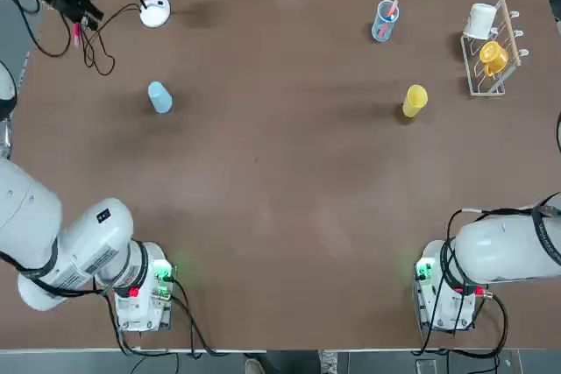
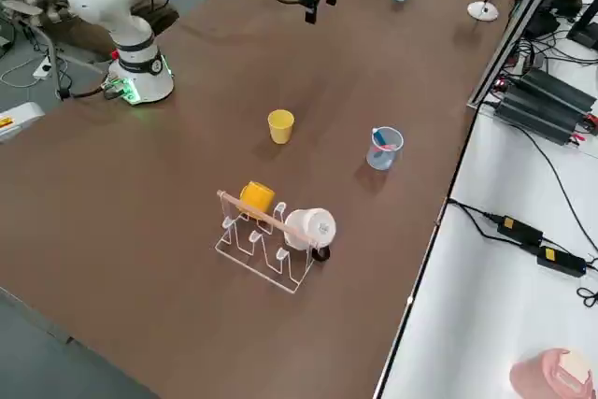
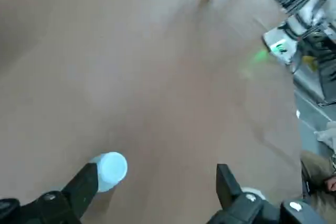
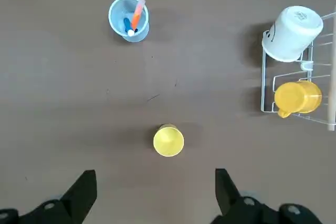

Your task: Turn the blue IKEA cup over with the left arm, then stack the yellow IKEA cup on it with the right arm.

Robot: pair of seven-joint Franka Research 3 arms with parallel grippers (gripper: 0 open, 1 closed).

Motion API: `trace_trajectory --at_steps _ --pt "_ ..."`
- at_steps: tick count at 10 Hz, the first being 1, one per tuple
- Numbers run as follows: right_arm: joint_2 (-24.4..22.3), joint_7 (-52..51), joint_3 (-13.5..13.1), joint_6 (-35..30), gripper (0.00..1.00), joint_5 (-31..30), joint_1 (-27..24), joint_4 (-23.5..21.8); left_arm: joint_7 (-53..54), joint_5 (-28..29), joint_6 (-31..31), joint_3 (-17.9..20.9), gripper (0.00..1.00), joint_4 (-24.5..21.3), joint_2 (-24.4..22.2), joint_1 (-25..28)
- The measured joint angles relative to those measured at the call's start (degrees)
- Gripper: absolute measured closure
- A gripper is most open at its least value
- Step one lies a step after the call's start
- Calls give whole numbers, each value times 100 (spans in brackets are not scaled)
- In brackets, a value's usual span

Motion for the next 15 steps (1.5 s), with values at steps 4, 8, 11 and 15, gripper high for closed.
trace_trajectory --at_steps 4,8,11,15 --pt "0 0 2 0 0 0 6 0 1474 -471 64 3 0 -540 565 310" --pt "0 0 3 -3 0 0 6 -1 3418 -739 582 5 0 -680 1518 416" --pt "0 0 6 2 0 0 8 -1 4136 -949 836 4 1 -764 2088 462" --pt "0 0 7 2 0 0 9 -1 4517 -1111 1169 -11 1 -794 2456 508"
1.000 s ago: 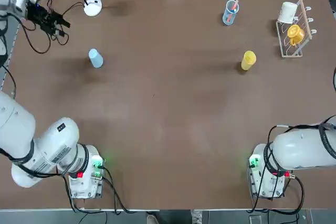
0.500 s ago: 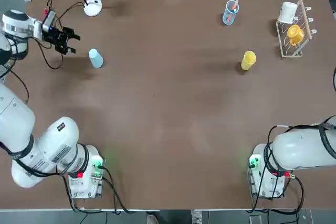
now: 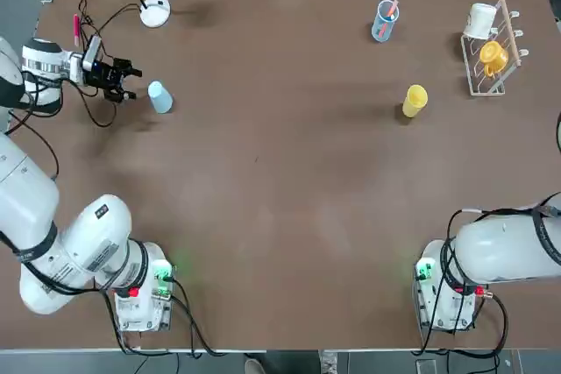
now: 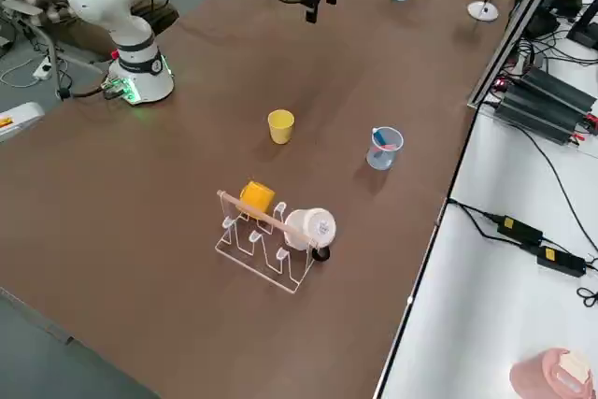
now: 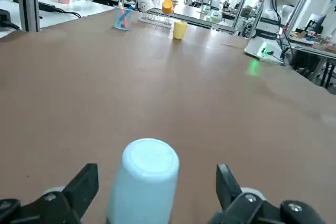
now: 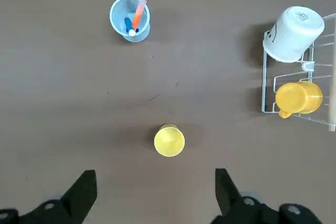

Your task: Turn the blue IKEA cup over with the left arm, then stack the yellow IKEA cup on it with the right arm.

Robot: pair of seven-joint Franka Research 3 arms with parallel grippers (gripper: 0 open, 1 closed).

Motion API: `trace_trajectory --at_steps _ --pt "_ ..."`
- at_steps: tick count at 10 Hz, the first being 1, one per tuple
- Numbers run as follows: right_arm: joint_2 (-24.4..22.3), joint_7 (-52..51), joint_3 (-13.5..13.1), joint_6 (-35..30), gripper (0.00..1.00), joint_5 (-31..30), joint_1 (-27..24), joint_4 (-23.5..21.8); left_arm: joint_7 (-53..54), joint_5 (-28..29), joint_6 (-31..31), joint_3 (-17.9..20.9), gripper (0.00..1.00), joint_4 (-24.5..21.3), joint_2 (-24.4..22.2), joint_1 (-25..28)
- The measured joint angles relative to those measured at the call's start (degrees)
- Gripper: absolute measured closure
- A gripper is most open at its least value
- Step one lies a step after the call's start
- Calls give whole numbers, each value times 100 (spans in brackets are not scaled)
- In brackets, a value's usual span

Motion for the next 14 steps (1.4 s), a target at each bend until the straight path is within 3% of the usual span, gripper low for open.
trace_trajectory --at_steps 6,14 --pt "0 0 -5 -1 0 0 0 -2 501 -99 518 -149 1 2 512 -21" --pt "0 0 -11 -4 0 0 0 -33 649 -236 758 -442 3 2 792 -28"
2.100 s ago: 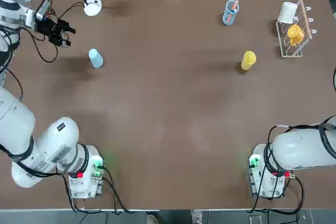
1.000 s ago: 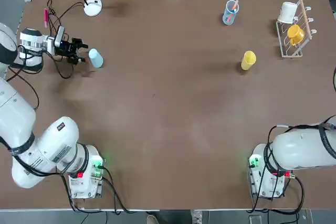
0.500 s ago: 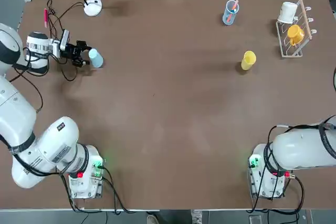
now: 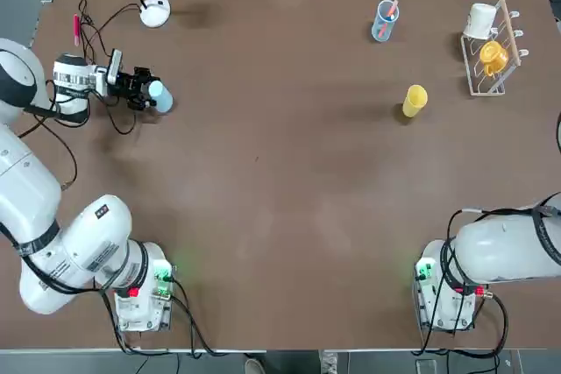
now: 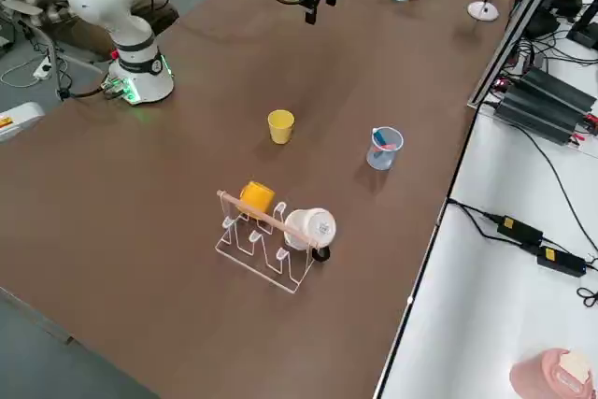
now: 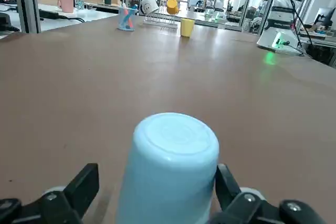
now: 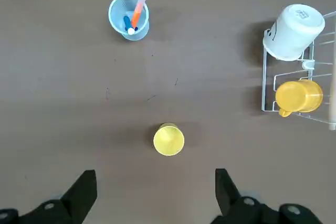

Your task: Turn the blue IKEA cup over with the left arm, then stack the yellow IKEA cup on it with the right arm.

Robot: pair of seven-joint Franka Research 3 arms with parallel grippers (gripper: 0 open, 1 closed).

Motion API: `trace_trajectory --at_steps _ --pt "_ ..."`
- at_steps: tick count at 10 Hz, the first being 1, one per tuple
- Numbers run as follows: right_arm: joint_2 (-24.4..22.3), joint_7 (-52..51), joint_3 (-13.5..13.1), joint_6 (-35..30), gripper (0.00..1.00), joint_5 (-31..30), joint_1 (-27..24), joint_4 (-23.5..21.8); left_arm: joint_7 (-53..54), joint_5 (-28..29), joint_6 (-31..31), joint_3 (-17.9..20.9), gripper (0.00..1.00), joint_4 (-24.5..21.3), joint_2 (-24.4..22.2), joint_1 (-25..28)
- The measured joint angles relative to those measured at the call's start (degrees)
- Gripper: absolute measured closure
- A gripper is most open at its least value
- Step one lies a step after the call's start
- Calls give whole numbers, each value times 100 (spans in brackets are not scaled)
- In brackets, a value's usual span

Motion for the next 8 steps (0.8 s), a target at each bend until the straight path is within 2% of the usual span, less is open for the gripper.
trace_trajectory --at_steps 7,8 --pt "0 0 -1 26 0 0 0 -133 3 -22 144 -193 9 -16 142 -13" --pt "2 0 -3 101 0 0 -2 -212 3 -37 148 -203 14 -23 145 -14"
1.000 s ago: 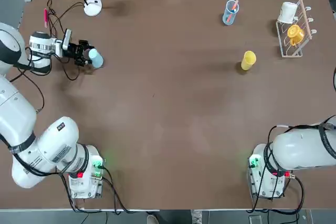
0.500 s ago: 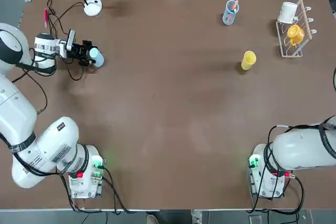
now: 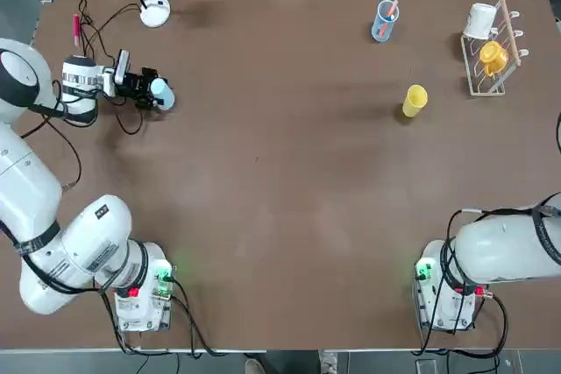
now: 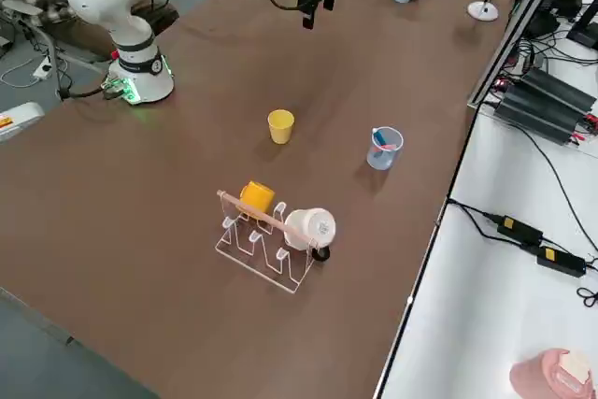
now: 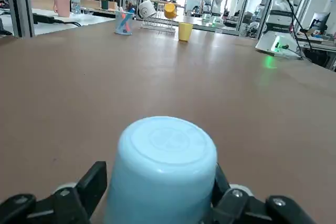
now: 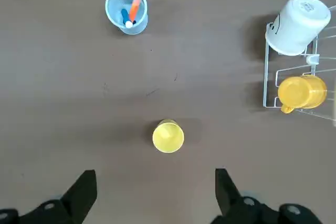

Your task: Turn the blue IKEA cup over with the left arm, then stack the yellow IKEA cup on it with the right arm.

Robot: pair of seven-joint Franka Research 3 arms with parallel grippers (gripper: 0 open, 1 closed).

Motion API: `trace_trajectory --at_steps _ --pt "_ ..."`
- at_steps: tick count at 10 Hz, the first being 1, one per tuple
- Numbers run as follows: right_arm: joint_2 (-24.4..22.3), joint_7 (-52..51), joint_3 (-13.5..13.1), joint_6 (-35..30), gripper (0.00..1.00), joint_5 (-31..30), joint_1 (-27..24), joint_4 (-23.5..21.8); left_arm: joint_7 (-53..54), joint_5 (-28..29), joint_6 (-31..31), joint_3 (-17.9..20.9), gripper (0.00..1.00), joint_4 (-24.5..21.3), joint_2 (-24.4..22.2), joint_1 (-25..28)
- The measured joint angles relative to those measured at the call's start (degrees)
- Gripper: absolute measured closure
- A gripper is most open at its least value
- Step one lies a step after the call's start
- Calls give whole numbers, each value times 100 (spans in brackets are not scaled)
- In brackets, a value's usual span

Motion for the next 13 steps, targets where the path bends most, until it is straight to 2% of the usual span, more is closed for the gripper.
trace_trajectory --at_steps 4,6,11,13 --pt "-5 -23 -4 355 0 0 -78 -488 0 -19 16 1 19 -18 8 16" --pt "-48 -29 -3 487 0 1 -80 -656 1 -47 15 -8 27 -10 7 17" --pt "-146 -52 -4 459 0 1 -102 -787 -20 -61 22 -225 28 82 -32 23" --pt "-215 -89 38 454 0 1 -223 -892 -190 -69 43 -363 28 206 -355 20"
